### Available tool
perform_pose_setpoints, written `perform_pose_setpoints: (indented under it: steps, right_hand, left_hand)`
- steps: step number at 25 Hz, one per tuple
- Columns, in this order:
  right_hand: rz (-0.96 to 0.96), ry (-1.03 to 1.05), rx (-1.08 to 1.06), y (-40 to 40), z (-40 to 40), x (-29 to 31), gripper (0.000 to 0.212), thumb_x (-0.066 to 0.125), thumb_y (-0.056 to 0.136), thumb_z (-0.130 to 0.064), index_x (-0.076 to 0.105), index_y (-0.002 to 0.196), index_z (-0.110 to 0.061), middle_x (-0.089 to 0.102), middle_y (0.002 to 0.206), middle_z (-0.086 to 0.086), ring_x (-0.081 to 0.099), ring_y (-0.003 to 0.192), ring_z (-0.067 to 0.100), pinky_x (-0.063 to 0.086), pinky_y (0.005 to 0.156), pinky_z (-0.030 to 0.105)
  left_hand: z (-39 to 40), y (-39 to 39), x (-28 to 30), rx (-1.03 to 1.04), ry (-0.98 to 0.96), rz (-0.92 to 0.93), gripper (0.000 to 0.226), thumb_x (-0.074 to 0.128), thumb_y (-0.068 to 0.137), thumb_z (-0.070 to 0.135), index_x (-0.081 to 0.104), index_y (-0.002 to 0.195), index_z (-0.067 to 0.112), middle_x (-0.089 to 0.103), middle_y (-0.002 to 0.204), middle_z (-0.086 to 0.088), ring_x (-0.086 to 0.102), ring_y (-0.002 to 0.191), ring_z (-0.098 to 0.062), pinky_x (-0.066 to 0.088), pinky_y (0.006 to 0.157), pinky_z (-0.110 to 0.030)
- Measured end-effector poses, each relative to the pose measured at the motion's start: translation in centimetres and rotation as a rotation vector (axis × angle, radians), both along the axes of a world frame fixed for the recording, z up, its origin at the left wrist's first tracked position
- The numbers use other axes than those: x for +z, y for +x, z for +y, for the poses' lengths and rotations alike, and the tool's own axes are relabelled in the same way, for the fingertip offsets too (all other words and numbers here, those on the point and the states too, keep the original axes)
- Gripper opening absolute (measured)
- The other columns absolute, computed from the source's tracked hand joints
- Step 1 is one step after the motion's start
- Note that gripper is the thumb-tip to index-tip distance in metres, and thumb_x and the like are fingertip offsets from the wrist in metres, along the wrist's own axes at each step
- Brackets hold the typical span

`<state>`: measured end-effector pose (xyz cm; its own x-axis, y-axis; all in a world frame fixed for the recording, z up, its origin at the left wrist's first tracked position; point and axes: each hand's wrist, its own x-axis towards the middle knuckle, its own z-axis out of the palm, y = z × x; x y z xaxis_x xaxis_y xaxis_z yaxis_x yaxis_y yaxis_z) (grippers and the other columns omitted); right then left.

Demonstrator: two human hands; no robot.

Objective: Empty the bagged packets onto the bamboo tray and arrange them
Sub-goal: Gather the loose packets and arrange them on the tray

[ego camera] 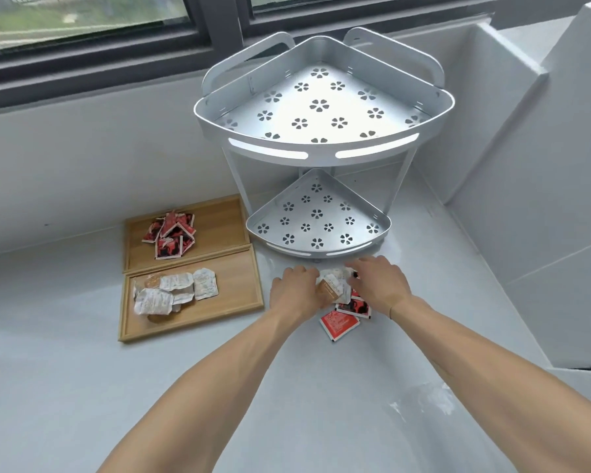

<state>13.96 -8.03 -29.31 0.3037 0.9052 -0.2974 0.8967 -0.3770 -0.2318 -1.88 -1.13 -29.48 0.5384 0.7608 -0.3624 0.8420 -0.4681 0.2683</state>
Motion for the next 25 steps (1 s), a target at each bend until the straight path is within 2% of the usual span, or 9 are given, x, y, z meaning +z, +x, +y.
perform_pose_setpoints:
  steps: [6, 10, 13, 18, 22, 25]
  right_hand:
    - [0.048, -0.031, -0.018, -0.3, 1.9, -1.7, 0.028, 0.052, 0.096, -0.027, 0.065, 0.12, -0.026, 0.061, 0.126, 0.001, 0.052, 0.118, 0.028, 0.048, 0.089, 0.041]
    - [0.273, -0.001, -0.155, -0.1, 2.5, -1.4, 0.016, 0.06, 0.087, -0.027, 0.07, 0.099, -0.023, 0.069, 0.107, 0.001, 0.061, 0.101, 0.024, 0.052, 0.082, 0.039]
    - [0.408, 0.042, -0.267, 0.4, 2.3, -0.8, 0.013, 0.062, 0.086, -0.024, 0.068, 0.094, -0.016, 0.07, 0.095, 0.001, 0.064, 0.09, 0.023, 0.052, 0.079, 0.037]
    - [0.333, 0.023, -0.274, 1.1, 1.5, -0.9, 0.009, 0.057, 0.086, -0.02, 0.064, 0.091, -0.019, 0.07, 0.09, 0.002, 0.062, 0.084, 0.025, 0.05, 0.07, 0.035]
    - [0.295, 0.016, -0.27, 0.8, 1.5, -1.2, 0.006, 0.054, 0.085, -0.022, 0.059, 0.088, -0.021, 0.066, 0.088, 0.002, 0.06, 0.082, 0.026, 0.041, 0.063, 0.031]
    - [0.268, 0.014, -0.252, -0.1, 1.3, -1.2, 0.015, 0.055, 0.087, -0.025, 0.059, 0.101, -0.02, 0.067, 0.095, 0.005, 0.06, 0.085, 0.028, 0.041, 0.065, 0.031]
  left_hand:
    - [-0.2, 0.3, -1.1, 0.026, -0.016, -0.045, 0.043, 0.066, 0.085, 0.039, 0.056, 0.123, 0.02, 0.059, 0.12, -0.006, 0.052, 0.115, -0.029, 0.04, 0.089, -0.041]
    - [0.4, -0.3, -1.0, 0.045, -0.091, -0.107, 0.032, 0.067, 0.084, 0.029, 0.06, 0.115, 0.02, 0.059, 0.113, -0.005, 0.055, 0.108, -0.028, 0.043, 0.085, -0.039]
    - [1.5, -0.8, -0.8, 0.033, -0.176, -0.15, 0.02, 0.068, 0.086, 0.022, 0.065, 0.105, 0.016, 0.057, 0.109, -0.005, 0.058, 0.103, -0.027, 0.05, 0.082, -0.037]
    - [1.9, -0.2, -1.2, -0.168, -0.109, -0.089, 0.021, 0.07, 0.084, 0.024, 0.067, 0.105, 0.019, 0.052, 0.135, 0.002, 0.047, 0.123, -0.023, 0.048, 0.093, -0.043]
    - [0.9, 1.0, -1.5, -0.231, 0.018, -0.021, 0.021, 0.059, 0.087, 0.013, 0.06, 0.108, 0.017, 0.054, 0.118, -0.004, 0.05, 0.11, -0.027, 0.042, 0.078, -0.037]
    - [0.1, 0.5, -1.2, -0.14, -0.012, -0.029, 0.021, 0.055, 0.086, 0.006, 0.053, 0.105, 0.014, 0.052, 0.11, -0.007, 0.055, 0.1, -0.03, 0.044, 0.07, -0.037]
